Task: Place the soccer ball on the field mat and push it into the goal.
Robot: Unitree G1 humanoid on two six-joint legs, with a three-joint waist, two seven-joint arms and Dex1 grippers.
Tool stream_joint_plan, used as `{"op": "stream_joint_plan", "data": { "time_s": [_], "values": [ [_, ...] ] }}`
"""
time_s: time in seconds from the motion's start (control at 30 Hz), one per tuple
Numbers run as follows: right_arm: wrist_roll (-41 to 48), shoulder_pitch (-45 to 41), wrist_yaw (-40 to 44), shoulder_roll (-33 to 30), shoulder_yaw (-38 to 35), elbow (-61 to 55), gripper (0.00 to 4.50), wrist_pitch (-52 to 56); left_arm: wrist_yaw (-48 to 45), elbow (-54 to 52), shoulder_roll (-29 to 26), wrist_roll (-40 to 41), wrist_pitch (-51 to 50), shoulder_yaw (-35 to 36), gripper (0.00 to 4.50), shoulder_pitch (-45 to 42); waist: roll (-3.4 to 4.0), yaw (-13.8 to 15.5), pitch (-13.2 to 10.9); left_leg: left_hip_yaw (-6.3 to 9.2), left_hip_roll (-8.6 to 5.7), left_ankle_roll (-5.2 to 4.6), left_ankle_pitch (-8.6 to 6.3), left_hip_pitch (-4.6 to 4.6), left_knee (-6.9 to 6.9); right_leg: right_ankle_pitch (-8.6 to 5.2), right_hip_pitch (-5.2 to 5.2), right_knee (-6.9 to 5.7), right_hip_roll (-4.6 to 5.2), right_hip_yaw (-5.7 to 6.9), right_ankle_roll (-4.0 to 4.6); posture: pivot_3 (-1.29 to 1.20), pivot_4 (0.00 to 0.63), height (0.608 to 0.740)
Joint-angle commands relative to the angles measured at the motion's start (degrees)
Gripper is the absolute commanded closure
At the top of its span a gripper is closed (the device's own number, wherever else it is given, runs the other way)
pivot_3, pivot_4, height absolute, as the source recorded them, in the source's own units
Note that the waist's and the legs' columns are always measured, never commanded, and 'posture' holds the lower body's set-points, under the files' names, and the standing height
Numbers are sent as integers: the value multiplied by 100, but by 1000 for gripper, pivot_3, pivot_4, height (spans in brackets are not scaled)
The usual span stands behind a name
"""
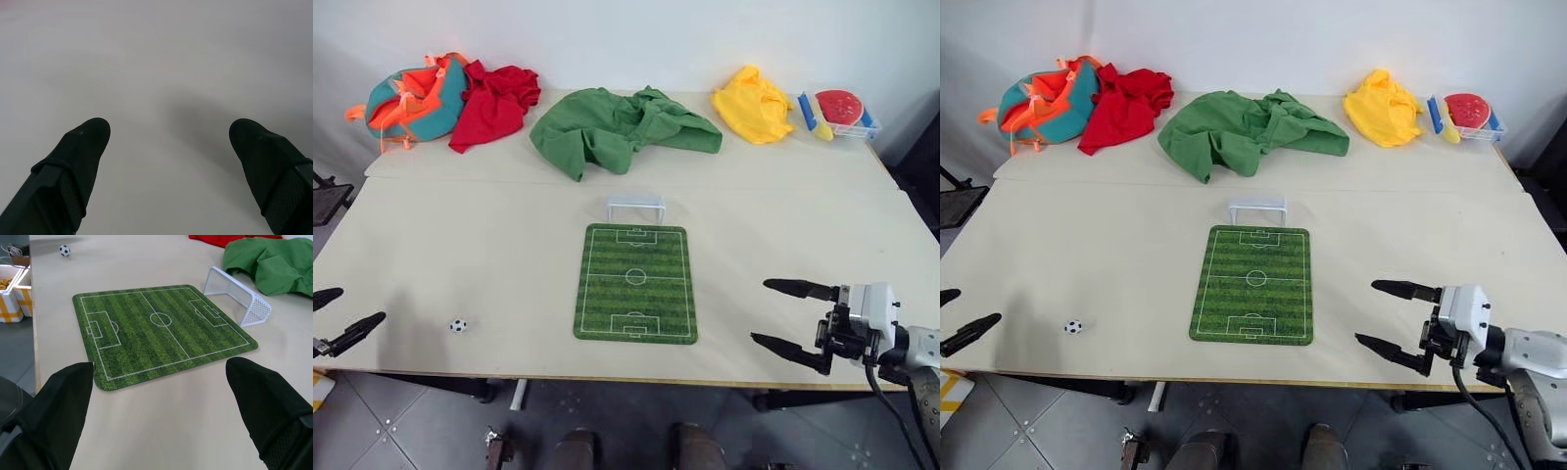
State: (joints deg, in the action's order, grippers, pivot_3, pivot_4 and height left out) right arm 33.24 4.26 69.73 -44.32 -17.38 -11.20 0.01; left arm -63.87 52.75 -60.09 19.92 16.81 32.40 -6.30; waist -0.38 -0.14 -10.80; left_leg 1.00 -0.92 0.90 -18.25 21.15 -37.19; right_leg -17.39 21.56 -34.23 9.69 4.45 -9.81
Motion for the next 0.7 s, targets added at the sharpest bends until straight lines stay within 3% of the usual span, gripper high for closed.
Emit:
{"op": "stream_joint_plan", "data": {
  "time_s": [0.03,0.2,0.43,0.7],
  "values": [
    [99,-165,45,84,121,-109,0,13,-24,46,-188,-32,64,-27,34,-144,-1,3,1,-1,0,0,0,0,-2,0,0,-1,0,0,1,0,150,740],
    [732,-487,-9,361,558,-979,0,523,-1649,-294,-132,506,-569,-51,34,63,-3,-30,2,-12,9,4,-2,-1,-7,3,7,-11,-6,0,5,0,150,740],
    [1255,-744,771,821,834,-1187,0,165,-2349,-287,20,428,-204,-227,34,281,-14,0,6,-21,21,1,-18,-5,-22,5,7,-14,-15,20,11,0,150,740],
    [1029,-1083,899,1296,1116,-901,0,-148,-1954,-1429,779,445,-342,-551,34,178,-15,8,6,-25,29,-3,-35,0,-58,10,7,-31,-19,15,13,0,150,740]
  ]
}}
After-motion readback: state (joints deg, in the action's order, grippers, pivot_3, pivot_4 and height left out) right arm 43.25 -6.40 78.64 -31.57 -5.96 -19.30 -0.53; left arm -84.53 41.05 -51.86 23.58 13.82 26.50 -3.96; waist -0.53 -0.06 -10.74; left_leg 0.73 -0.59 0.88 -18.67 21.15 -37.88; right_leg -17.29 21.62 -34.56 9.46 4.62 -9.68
